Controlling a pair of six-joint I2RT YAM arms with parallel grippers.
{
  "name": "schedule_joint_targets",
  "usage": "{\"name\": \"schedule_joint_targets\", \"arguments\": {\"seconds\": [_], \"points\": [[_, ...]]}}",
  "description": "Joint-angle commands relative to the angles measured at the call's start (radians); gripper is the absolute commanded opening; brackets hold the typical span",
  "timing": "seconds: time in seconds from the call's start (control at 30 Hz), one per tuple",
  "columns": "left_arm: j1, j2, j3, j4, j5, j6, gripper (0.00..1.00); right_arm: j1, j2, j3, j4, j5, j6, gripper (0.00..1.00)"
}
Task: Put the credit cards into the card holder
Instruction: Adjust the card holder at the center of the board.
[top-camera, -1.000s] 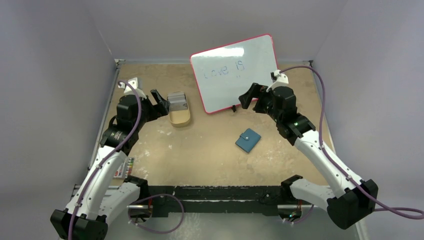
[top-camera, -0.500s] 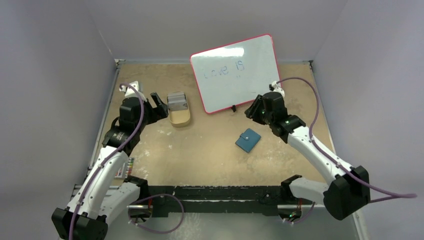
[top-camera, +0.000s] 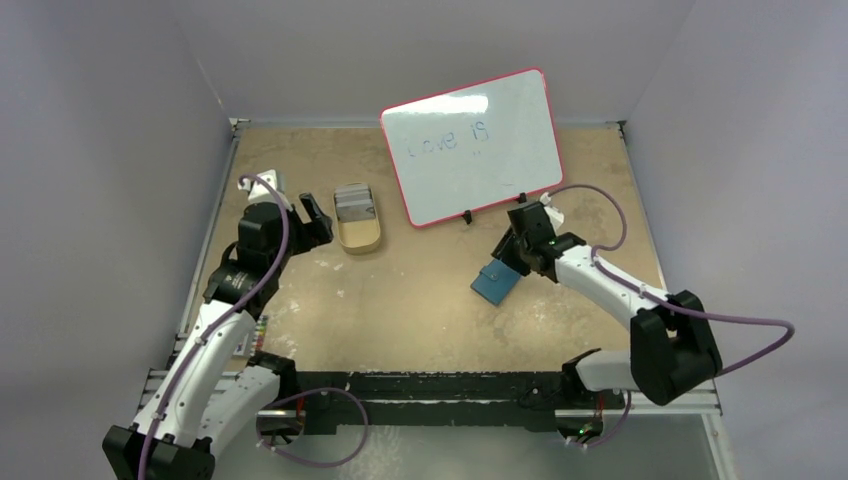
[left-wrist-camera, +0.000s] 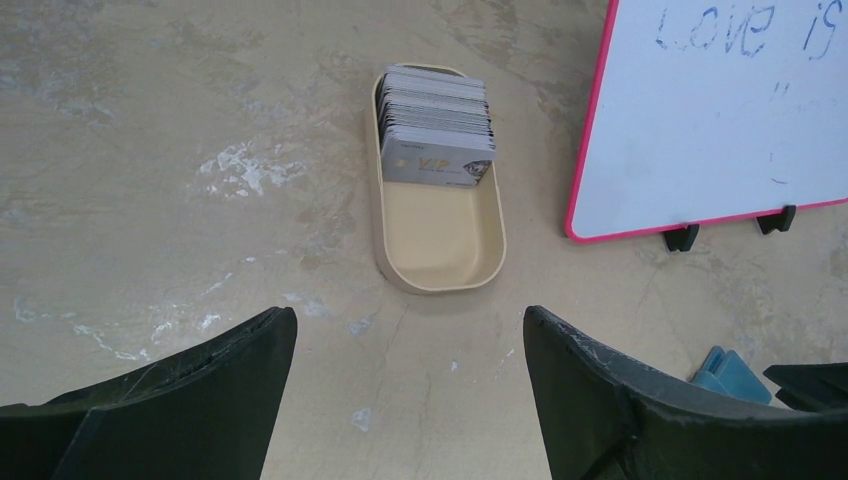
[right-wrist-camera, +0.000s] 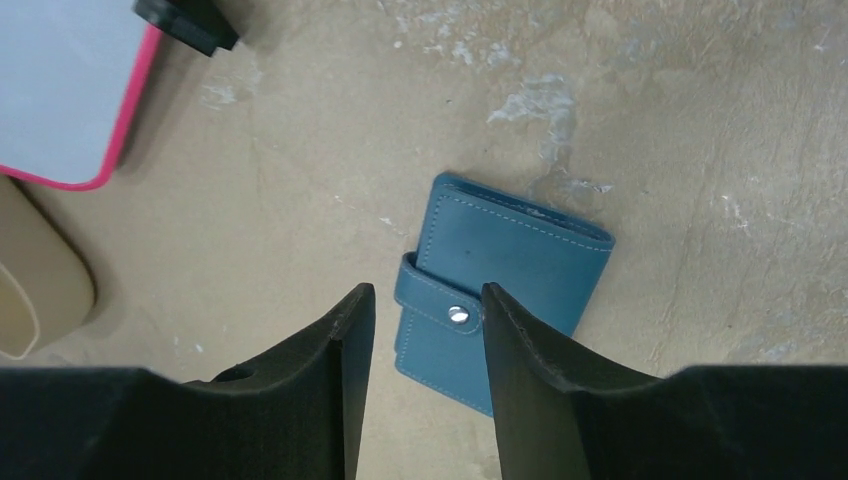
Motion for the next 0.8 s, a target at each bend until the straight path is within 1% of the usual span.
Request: {"name": "schedule_joint_targets", "arguments": {"seconds": [0.0,0.13,0.27,0.37,0.5,0.67,0.77], "points": [[0.008,-0.033,0.007,0.026,-0.011,0.038,0.83,-0.004,0.027,-0.028,0.074,-0.019,-0.026,0.48],[0.007,-0.047,0.008,0.023,-0.011,0.048,0.82,-0.003,0.075,-0.038,0.135,-0.102,-0.171,0.54],[0.007,-0.06,0.006,0.02,-0.011,0.051,0.81,0.001,0.123,-0.056,0.157,-0.162,-0.265,0.55],[0.008,-0.063,0.003,0.018,-0.011,0.05,0.79,0.019,0.129,-0.072,0.195,-0.228,-0.303,0.55],[0.007,-0.051,0.003,0.016,0.002,0.041,0.75,0.09,0.103,-0.082,0.289,-0.329,-0.334,0.54],[0.007,-0.015,0.031,0.001,0.078,0.023,0.7,0.174,0.139,-0.03,0.322,-0.392,-0.338,0.51],[0.007,0.004,0.061,-0.015,0.134,0.017,0.64,0.21,0.151,0.007,0.316,-0.409,-0.336,0.51]]}}
